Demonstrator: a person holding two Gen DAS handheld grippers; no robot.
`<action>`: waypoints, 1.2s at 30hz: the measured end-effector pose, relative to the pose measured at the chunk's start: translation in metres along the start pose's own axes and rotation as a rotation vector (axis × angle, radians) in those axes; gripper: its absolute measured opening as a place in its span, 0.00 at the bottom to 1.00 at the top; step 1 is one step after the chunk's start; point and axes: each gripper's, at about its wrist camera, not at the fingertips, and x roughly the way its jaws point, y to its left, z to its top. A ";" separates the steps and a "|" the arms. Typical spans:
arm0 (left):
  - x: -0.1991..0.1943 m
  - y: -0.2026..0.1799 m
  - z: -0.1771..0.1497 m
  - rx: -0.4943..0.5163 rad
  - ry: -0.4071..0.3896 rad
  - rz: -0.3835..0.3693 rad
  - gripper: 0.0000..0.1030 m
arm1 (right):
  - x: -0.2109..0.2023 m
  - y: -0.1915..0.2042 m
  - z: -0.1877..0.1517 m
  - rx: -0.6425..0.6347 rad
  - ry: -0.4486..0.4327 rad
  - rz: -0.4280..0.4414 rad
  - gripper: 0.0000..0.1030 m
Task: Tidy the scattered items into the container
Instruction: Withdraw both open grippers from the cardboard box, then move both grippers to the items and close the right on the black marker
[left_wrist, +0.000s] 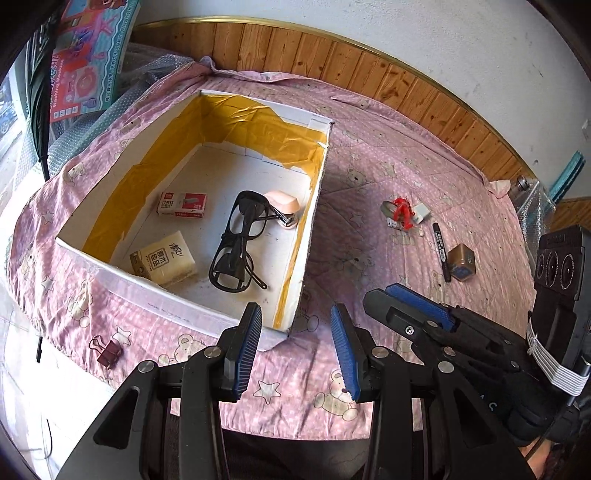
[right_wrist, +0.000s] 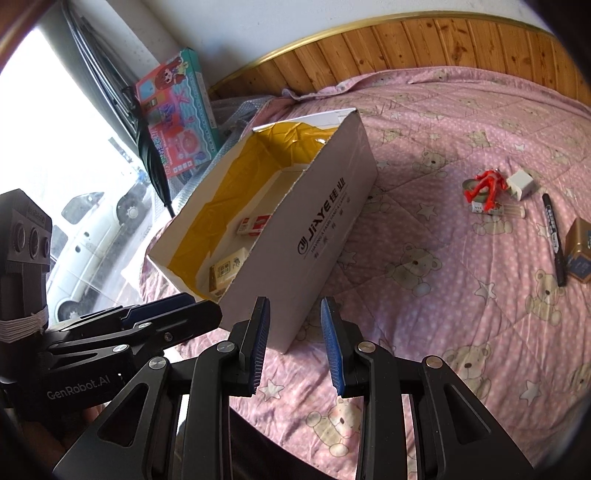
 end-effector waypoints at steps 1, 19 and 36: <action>0.001 -0.004 -0.001 0.008 0.004 -0.001 0.40 | -0.003 -0.005 -0.003 0.011 -0.004 -0.004 0.30; 0.052 -0.085 -0.015 0.157 0.106 -0.048 0.40 | -0.033 -0.109 -0.044 0.231 -0.030 -0.089 0.32; 0.138 -0.128 0.018 0.179 0.205 -0.095 0.40 | -0.035 -0.194 -0.035 0.367 -0.026 -0.177 0.32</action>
